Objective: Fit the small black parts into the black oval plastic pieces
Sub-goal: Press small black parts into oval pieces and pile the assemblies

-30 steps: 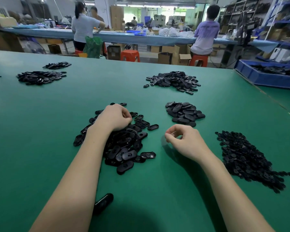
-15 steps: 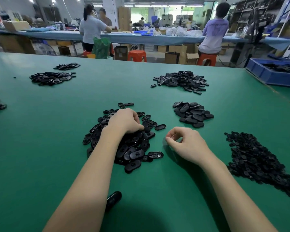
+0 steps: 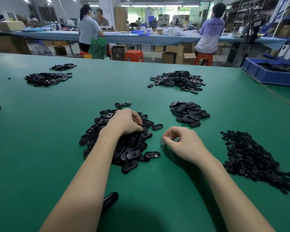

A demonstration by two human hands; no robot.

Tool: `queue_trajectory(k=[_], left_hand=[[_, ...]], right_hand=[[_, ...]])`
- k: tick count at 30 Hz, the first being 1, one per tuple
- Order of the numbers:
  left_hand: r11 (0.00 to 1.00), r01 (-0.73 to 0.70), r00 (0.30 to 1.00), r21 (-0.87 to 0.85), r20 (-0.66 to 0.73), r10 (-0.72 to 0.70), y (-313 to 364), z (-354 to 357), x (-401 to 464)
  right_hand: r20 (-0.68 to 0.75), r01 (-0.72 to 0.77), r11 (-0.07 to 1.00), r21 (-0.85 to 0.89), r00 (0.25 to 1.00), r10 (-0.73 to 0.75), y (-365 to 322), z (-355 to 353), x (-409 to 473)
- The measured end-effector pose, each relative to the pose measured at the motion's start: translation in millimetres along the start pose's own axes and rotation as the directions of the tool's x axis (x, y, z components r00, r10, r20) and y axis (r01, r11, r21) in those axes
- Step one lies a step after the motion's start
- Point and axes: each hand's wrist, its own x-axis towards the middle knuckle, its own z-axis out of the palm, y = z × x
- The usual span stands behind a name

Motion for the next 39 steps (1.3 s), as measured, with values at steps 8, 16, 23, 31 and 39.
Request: queue_trajectory(k=[8, 16, 23, 31, 39], left_hand=[[0.999, 0.008, 0.999, -0.048, 0.040, -0.006, 5.1, 0.2, -3.9], [0.997, -0.031, 0.998, -0.074, 0.052, 0.035, 14.7, -7.9, -9.1], [0.805, -0.191, 0.975, -0.562, -0.012, 0.223, 65.0, 26.3, -21.6], [0.509, -0.010, 0.986, -0.861, 0.077, 0.151, 101.0, 90.6, -41.2], [0.495, 0.070, 0.976, -0.866, 0.162, 0.145, 103.4, 97.1, -45.5]], right_hand=[[0.006, -0.002, 1.000, 0.025, 1.000, 0.002, -1.0, -2.2, -1.1], [0.011, -0.021, 0.993, 0.114, 1.000, 0.020, -1.2, -11.8, -2.5], [-0.009, -0.099, 0.983, 0.154, 0.995, 0.101, 16.1, -44.4, -4.8], [-0.159, -0.304, 0.941, -0.151, 0.947, 0.280, 51.4, -81.2, -12.1], [-0.339, -0.509, 0.838, -0.196, 0.837, 0.429, 78.3, -91.7, -22.3]])
